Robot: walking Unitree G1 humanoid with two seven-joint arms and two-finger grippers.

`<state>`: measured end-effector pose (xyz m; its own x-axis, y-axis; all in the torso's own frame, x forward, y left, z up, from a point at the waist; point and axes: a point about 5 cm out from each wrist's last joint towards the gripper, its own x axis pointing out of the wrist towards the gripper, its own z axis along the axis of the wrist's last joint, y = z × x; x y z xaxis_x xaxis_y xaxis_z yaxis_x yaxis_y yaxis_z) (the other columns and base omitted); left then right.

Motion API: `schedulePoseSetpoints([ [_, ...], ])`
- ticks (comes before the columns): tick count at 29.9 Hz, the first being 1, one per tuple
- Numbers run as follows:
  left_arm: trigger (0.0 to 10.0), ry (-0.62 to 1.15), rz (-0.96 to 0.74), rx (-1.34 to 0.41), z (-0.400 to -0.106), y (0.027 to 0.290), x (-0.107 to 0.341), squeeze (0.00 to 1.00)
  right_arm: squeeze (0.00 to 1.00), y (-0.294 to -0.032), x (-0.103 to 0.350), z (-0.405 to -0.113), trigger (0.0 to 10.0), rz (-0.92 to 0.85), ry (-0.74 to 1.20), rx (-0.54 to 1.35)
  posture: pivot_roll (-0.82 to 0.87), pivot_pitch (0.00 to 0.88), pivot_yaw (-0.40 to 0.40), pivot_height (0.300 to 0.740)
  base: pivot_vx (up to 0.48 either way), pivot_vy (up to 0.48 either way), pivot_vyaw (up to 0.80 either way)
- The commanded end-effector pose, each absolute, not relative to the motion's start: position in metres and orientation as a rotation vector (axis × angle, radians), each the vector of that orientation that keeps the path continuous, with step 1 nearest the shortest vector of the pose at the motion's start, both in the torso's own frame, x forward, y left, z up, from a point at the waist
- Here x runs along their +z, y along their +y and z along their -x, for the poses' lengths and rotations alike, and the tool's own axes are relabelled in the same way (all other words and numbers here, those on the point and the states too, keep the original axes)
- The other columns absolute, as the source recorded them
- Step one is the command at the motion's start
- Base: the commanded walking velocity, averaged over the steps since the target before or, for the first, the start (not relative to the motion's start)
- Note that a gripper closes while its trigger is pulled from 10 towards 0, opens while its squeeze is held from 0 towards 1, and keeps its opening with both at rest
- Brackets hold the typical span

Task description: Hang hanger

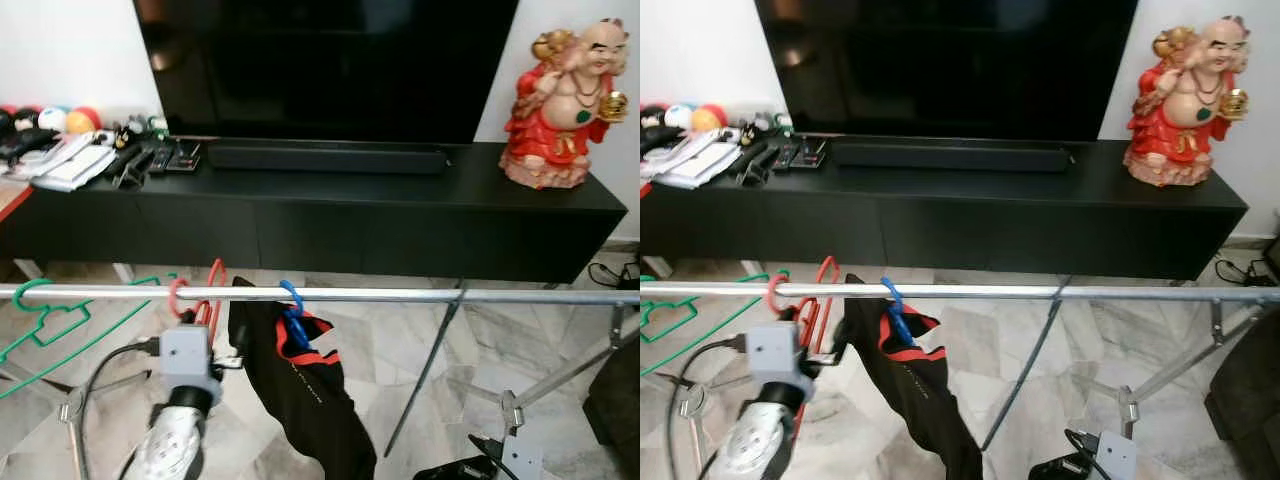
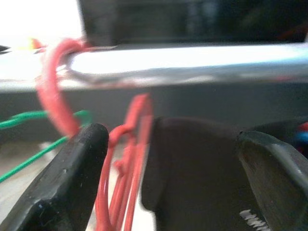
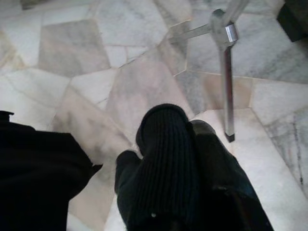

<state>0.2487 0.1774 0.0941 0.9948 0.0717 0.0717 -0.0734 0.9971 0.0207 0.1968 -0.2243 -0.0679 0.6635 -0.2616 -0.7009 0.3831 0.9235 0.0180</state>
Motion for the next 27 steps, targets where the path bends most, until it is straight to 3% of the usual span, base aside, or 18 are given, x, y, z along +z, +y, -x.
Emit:
schedulePoseSetpoints([
  [1, 10.0, -0.052, -0.036, 0.116, -0.243, 0.183, 0.097, 0.00, 0.00, -0.225, -0.071, -0.192, 10.0, -0.169, 0.781, -0.369, 0.10, 0.043, -0.009, 0.740, 0.000, 0.000, 0.00],
  [6, 10.0, 0.017, 0.001, 0.230, -0.235, 0.198, 0.102, 0.00, 0.00, -0.226, -0.073, -0.188, 10.0, -0.158, 0.800, -0.365, 0.11, 0.051, -0.017, 0.740, 0.000, 0.000, 0.00],
  [11, 10.0, -0.022, 0.005, 0.042, -0.237, 0.177, 0.119, 0.00, 0.00, -0.226, -0.073, -0.187, 10.0, -0.149, 0.807, -0.360, 0.11, 0.051, -0.019, 0.740, 0.000, 0.000, 0.00],
  [16, 10.0, -0.010, -0.017, 0.002, -0.234, 0.172, 0.129, 0.00, 0.00, -0.231, -0.074, -0.183, 10.0, -0.144, 0.821, -0.362, 0.11, 0.058, -0.016, 0.740, 0.000, 0.000, 0.00],
  [20, 10.0, 0.052, -0.045, 0.031, -0.240, 0.181, 0.128, 0.00, 0.00, -0.231, -0.074, -0.183, 10.0, -0.142, 0.827, -0.359, 0.12, 0.059, -0.018, 0.740, 0.000, 0.000, 0.00],
  [27, 10.0, 0.180, -0.068, 0.227, -0.253, 0.215, 0.132, 0.00, 0.00, -0.227, -0.077, -0.179, 10.0, -0.140, 0.844, -0.351, 0.11, 0.061, -0.016, 0.740, 0.000, 0.000, 0.00],
])
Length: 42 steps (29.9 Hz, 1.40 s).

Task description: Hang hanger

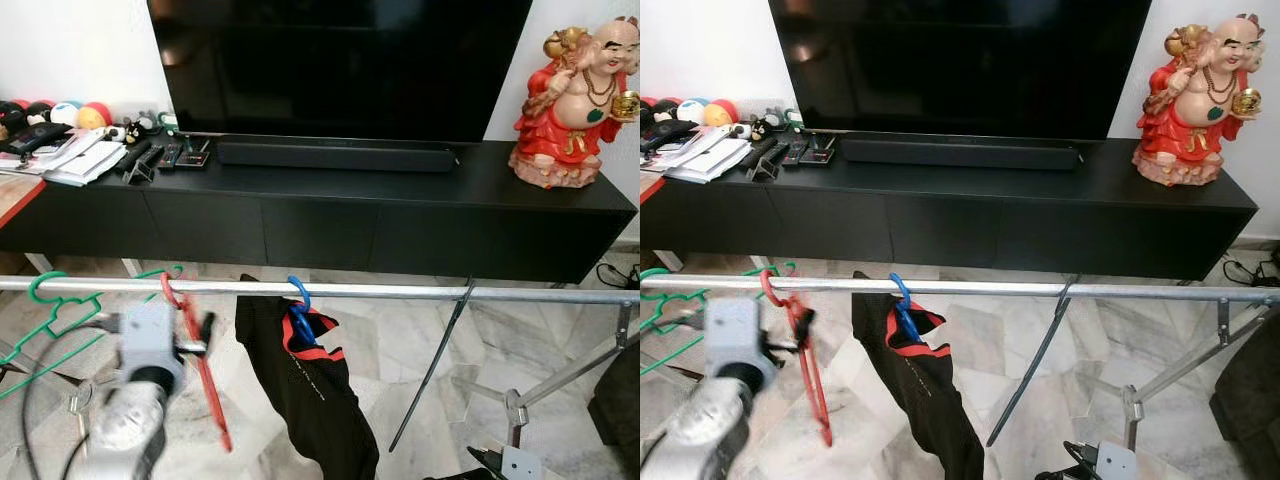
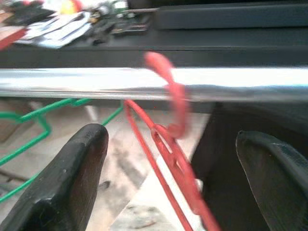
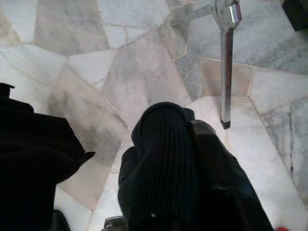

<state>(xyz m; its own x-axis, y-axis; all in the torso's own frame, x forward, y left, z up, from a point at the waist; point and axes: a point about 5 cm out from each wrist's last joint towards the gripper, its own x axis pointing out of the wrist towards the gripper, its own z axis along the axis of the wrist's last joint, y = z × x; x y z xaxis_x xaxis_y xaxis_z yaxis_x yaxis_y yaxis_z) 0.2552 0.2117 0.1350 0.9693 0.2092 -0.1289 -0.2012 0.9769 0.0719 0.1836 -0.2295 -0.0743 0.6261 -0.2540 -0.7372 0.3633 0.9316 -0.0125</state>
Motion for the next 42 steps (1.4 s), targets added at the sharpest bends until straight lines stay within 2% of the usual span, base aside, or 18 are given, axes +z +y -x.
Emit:
schedulePoseSetpoints([
  [1, 10.0, 0.227, -0.075, 0.252, -0.252, 0.218, 0.129, 0.00, 0.00, -0.226, -0.077, -0.180, 10.0, -0.138, 0.845, -0.349, 0.11, 0.061, -0.016, 0.740, 0.000, 0.000, 0.00],
  [4, 10.0, 0.287, -0.050, 0.319, -0.251, 0.225, 0.123, 0.00, 0.00, -0.222, -0.077, -0.183, 10.0, -0.139, 0.842, -0.344, 0.11, 0.063, -0.013, 0.740, 0.000, 0.000, 0.00],
  [11, 10.0, 0.379, -0.020, 0.337, -0.257, 0.227, 0.106, 0.00, 0.00, -0.216, -0.075, -0.190, 10.0, -0.136, 0.834, -0.328, 0.10, 0.058, -0.013, 0.740, 0.000, 0.000, 0.00],
  [16, 10.0, 0.368, -0.038, 0.276, -0.284, 0.220, 0.107, 0.00, 0.00, -0.216, -0.079, -0.181, 10.0, -0.130, 0.857, -0.320, 0.10, 0.051, -0.022, 0.740, 0.000, 0.000, 0.00],
  [22, 10.0, 0.372, -0.092, 0.239, -0.296, 0.220, 0.108, 0.00, 0.00, -0.224, -0.081, -0.173, 10.0, -0.124, 0.867, -0.320, 0.09, 0.040, -0.004, 0.740, 0.000, 0.000, 0.00],
  [32, 10.0, 0.389, -0.094, 0.227, -0.290, 0.217, 0.109, 0.00, 0.00, -0.228, -0.077, -0.180, 10.0, -0.121, 0.857, -0.318, 0.08, 0.032, 0.001, 0.740, 0.000, 0.000, 0.00],
  [40, 10.0, 0.443, -0.091, 0.264, -0.286, 0.219, 0.094, 0.00, 0.00, -0.204, -0.077, -0.191, 10.0, -0.110, 0.858, -0.270, 0.08, 0.023, 0.005, 0.740, 0.000, 0.000, 0.00],
  [41, 2.6, 0.441, -0.085, 0.264, -0.289, 0.219, 0.093, 0.00, 0.00, -0.203, -0.077, -0.191, 10.0, -0.110, 0.857, -0.270, 0.08, 0.023, 0.005, 0.740, 0.000, 0.000, 0.00],
  [42, 2.6, 0.441, -0.085, 0.264, -0.289, 0.219, 0.093, 0.00, 0.00, -0.203, -0.077, -0.191, 10.0, -0.110, 0.857, -0.270, 0.08, 0.023, 0.005, 0.740, 0.000, 0.000, 0.00],
])
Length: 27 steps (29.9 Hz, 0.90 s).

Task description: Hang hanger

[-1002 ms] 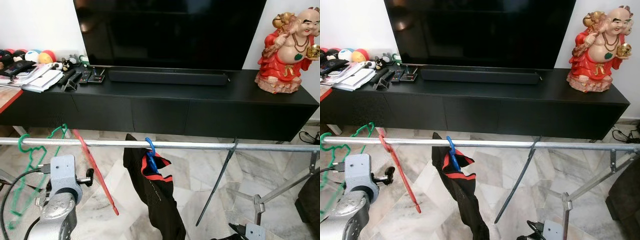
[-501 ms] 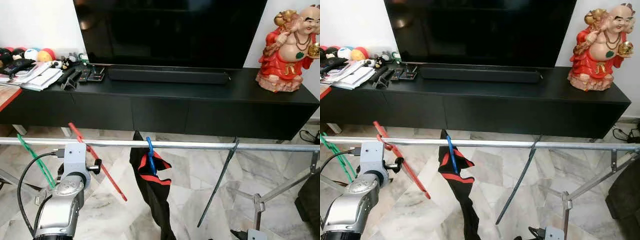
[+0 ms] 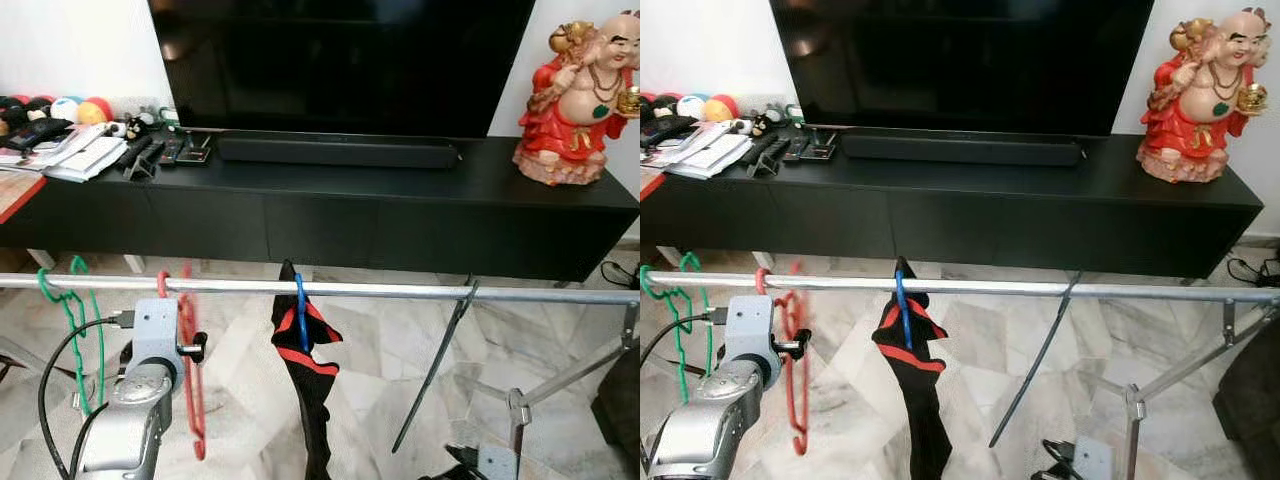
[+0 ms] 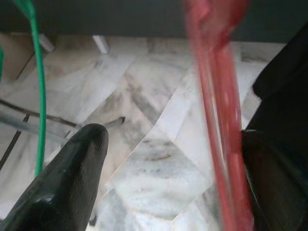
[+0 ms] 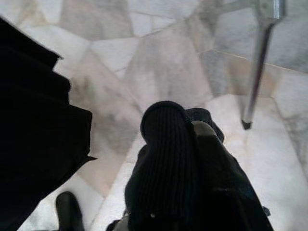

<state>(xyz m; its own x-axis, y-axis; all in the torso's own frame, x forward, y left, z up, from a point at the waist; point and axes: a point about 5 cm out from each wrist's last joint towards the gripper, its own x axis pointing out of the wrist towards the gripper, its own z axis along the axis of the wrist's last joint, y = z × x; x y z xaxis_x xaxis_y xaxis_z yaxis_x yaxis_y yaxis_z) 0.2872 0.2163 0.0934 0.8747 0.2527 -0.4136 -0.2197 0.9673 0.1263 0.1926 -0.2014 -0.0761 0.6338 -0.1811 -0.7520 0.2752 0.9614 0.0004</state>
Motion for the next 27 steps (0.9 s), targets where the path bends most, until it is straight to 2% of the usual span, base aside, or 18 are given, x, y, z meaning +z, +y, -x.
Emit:
schedulePoseSetpoints([
  [1, 0.0, 0.437, -0.071, 0.256, -0.293, 0.219, 0.093, 0.00, 0.00, -0.203, -0.076, -0.192, 10.0, -0.110, 0.856, -0.269, 0.08, 0.024, 0.004, 0.740, 0.000, 0.000, 0.00],
  [8, 0.0, 0.440, 0.041, 0.162, -0.315, 0.204, 0.090, 0.00, 0.00, -0.206, -0.074, -0.195, 10.0, -0.109, 0.848, -0.276, 0.08, 0.048, -0.012, 0.740, 0.000, 0.000, 0.00],
  [14, 0.0, 0.419, 0.027, 0.136, -0.321, 0.199, 0.095, 0.00, 0.00, -0.210, -0.075, -0.192, 10.0, -0.110, 0.849, -0.288, 0.07, 0.058, -0.015, 0.740, 0.000, 0.000, 0.00],
  [27, 0.0, 0.416, 0.028, 0.107, -0.324, 0.194, 0.095, 0.00, 0.00, -0.229, -0.083, -0.165, 10.0, -0.109, 0.883, -0.315, 0.08, 0.068, -0.019, 0.740, 0.000, 0.000, 0.00],
])
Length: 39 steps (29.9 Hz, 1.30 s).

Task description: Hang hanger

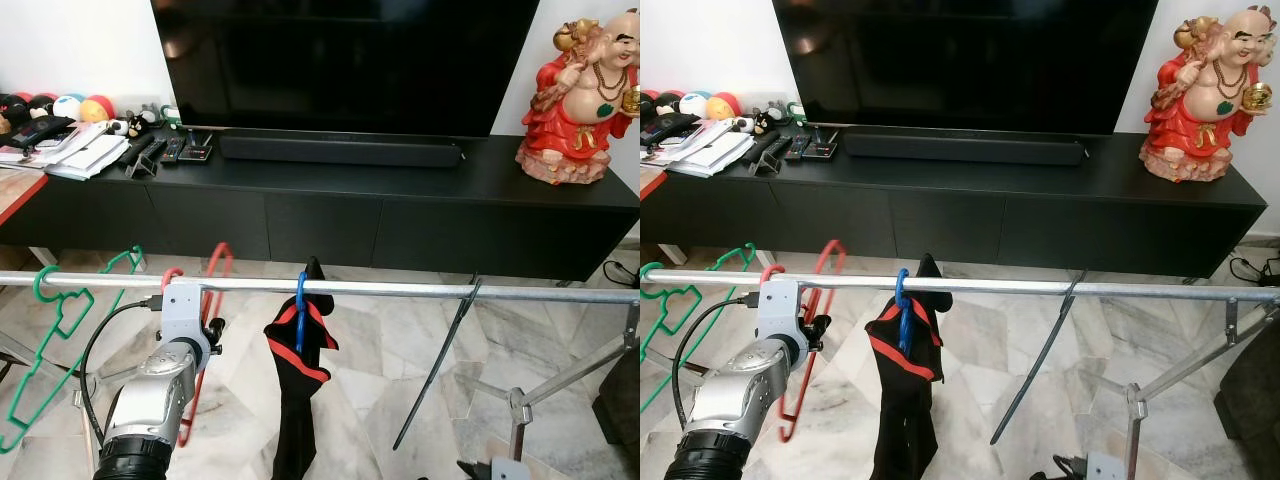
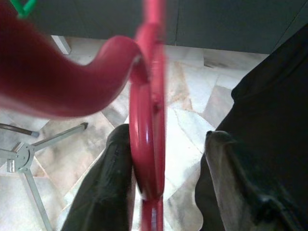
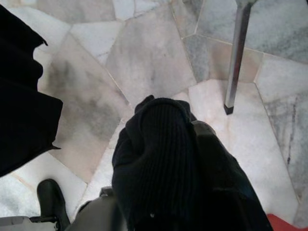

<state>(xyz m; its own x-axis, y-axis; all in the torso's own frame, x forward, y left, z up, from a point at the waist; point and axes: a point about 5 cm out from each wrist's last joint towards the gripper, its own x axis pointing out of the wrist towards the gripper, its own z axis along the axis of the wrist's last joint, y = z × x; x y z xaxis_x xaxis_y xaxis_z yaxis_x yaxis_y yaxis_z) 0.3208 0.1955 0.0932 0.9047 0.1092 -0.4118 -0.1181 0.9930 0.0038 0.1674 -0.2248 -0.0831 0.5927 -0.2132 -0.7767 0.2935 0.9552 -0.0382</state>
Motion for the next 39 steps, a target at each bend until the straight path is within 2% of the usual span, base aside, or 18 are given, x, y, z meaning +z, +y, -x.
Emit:
schedulePoseSetpoints([
  [1, 0.0, 0.414, 0.028, 0.106, -0.324, 0.195, 0.095, 0.00, 0.00, -0.229, -0.084, -0.163, 10.0, -0.109, 0.885, -0.315, 0.08, 0.068, -0.019, 0.740, 0.000, 0.000, 0.00],
  [9, 0.0, 0.406, -0.005, 0.115, -0.325, 0.197, 0.095, 0.00, 0.00, -0.230, -0.085, -0.160, 10.0, -0.114, 0.888, -0.314, 0.08, 0.070, -0.017, 0.740, 0.000, 0.000, 0.00],
  [18, 0.0, 0.403, -0.032, 0.121, -0.322, 0.196, 0.095, 0.00, 0.00, -0.200, -0.083, -0.178, 10.0, -0.116, 0.874, -0.276, 0.08, 0.072, -0.015, 0.740, 0.000, 0.000, 0.00],
  [25, 0.0, 0.401, -0.064, 0.129, -0.310, 0.198, 0.096, 0.00, 0.00, -0.194, -0.082, -0.184, 10.0, -0.118, 0.873, -0.267, 0.09, 0.076, -0.014, 0.740, 0.000, 0.000, 0.00],
  [33, 0.0, 0.396, -0.090, 0.146, -0.297, 0.203, 0.096, 0.00, 0.00, -0.195, -0.080, -0.187, 10.0, -0.115, 0.870, -0.267, 0.09, 0.076, -0.012, 0.740, 0.000, 0.000, 0.00],
  [39, 0.0, 0.272, -0.143, 0.143, -0.281, 0.208, 0.106, 0.00, 0.00, -0.211, -0.074, -0.195, 10.0, -0.105, 0.856, -0.281, 0.10, 0.076, -0.015, 0.740, 0.000, 0.000, 0.00],
])
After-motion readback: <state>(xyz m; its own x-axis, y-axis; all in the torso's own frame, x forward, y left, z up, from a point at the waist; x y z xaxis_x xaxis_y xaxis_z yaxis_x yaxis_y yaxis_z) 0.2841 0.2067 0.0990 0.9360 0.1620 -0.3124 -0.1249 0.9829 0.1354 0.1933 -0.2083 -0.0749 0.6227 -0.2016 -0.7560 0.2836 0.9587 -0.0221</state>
